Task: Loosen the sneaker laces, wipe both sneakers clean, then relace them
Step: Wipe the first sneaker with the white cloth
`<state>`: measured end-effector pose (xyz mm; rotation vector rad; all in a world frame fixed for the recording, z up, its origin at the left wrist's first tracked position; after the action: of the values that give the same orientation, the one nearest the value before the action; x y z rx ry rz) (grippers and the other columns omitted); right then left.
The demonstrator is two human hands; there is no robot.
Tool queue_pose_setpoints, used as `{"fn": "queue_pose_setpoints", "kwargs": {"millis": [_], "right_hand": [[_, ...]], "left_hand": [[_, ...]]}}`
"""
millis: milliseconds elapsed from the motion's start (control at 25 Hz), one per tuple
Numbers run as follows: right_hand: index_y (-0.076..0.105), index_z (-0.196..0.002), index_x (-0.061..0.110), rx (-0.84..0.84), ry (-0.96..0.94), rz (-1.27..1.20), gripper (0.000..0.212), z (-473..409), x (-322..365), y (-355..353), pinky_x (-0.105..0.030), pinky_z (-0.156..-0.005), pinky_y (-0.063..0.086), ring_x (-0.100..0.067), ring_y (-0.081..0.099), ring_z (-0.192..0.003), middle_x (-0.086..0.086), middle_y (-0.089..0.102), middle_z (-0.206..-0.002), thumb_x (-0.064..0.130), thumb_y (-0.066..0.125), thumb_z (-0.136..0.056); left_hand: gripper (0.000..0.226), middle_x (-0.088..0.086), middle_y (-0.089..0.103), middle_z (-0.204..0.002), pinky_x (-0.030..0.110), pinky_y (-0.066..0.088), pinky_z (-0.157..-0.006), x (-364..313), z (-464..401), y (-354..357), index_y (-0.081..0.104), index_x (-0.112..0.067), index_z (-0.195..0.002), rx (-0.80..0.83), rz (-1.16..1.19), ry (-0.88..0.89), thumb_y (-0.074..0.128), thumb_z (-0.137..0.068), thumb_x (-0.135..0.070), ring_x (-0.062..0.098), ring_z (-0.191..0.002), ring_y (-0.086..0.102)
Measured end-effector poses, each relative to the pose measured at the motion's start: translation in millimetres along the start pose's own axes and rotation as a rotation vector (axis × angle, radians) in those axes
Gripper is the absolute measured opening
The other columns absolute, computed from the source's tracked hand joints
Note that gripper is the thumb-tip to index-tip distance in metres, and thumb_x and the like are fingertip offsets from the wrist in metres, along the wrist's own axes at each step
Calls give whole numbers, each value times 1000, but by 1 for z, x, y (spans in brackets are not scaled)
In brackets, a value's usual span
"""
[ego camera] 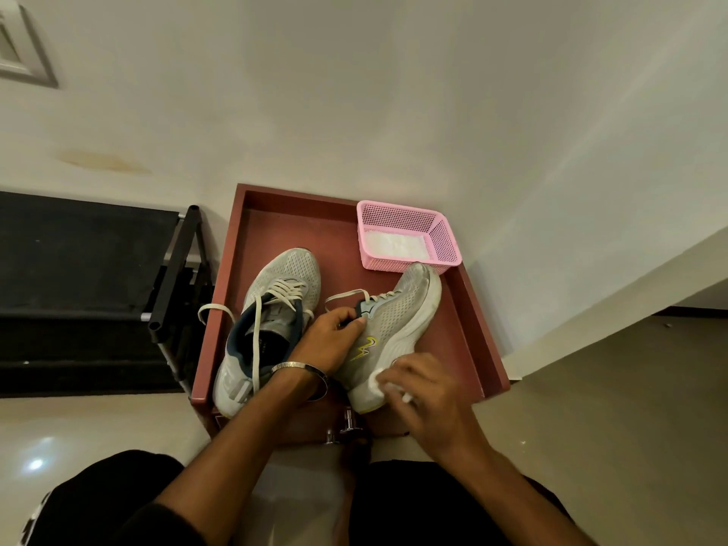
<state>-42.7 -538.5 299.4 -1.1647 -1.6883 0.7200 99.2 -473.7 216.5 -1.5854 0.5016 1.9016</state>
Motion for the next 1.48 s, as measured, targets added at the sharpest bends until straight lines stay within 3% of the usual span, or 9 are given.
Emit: {"fn": "queue_pose_setpoints", "kwargs": {"millis": [80, 200, 320, 480, 640, 920, 1160, 1320, 1480], "right_hand": [[72, -93, 12, 36, -64, 23, 8, 1, 0, 2, -24, -80, 46, -14, 56, -90, 1, 61, -93, 11, 65, -91], [74, -95, 12, -95, 148, -10, 10, -3, -27, -19, -28, -77, 49, -13, 58, -91, 2, 63, -95, 12, 64, -90], [72, -94, 11, 64, -62, -21, 11, 3, 1, 1, -22, -80, 47, -14, 57, -91, 1, 62, -94, 14, 62, -93], [75, -95, 11, -142, 266, -49, 11, -11, -45, -16, -34, -75, 53, -14, 61, -89, 1, 66, -94, 13, 66, -88], [74, -94, 9, -6, 18, -47, 10, -19, -18, 5, -25, -77, 48, -13, 57, -89, 0, 64, -92, 5, 69, -87], [73, -98, 10, -266, 287, 105, 10, -45, -76, -19, -33, -73, 52, -14, 55, -91, -1, 63, -96, 10, 67, -91], [72, -94, 12, -9, -60, -75, 9, -38, -7, 23, -21, -80, 44, -12, 54, -89, 3, 60, -92, 7, 68, -87], [75, -97, 11, -232, 319, 10, 11, -55, -67, -1, -34, -75, 54, -13, 57, -91, -1, 65, -95, 10, 69, -89], [74, -97, 10, -139, 77, -11, 11, -43, -33, 13, -25, -75, 49, -11, 57, -88, -1, 65, -92, 11, 67, -89]], "left_hand": [[22, 5, 55, -72, 32, 40, -68, -2, 0, 1, 61, -14, -79, 3, 2, 1, 56, -99, -23, 15, -69, 47], [23, 5, 54, -72, 31, 40, -68, -1, 2, 0, 59, -14, -78, -20, -6, -9, 55, -99, -23, 15, -69, 47], [24, 3, 52, -71, 31, 39, -67, -2, 2, -1, 57, -16, -75, -25, -21, -4, 55, -98, -23, 13, -67, 45], [26, 1, 54, -70, 30, 39, -67, -4, 4, -1, 57, -18, -74, -24, -1, -22, 54, -99, -23, 13, -66, 46], [24, 5, 53, -71, 33, 39, -68, -3, 5, -2, 59, -7, -81, -35, -9, -22, 54, -99, -22, 15, -68, 47], [23, 0, 52, -69, 30, 39, -67, -3, 9, -4, 59, -11, -80, -69, -7, -58, 52, -99, -21, 12, -66, 45], [27, 13, 68, -93, 45, 50, -86, -5, 4, 6, 65, -7, -101, 53, 162, -48, 57, -83, -25, 18, -84, 59], [15, 9, 72, -104, 41, 51, -93, -9, 8, 12, 66, -18, -103, 77, 201, -15, 56, -95, -11, 19, -94, 64], [24, 6, 72, -111, 34, 51, -94, -9, 9, 11, 65, -20, -106, 94, 192, -8, 50, -98, -2, 16, -101, 67]]}}
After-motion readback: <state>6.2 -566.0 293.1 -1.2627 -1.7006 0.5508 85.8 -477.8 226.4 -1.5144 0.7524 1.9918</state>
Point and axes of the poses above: each hand's wrist, its own z-axis away from the middle knuckle, its own y-axis out of the palm, x = y × z, the point moved 9 cm from there along -z, towards the middle knuckle
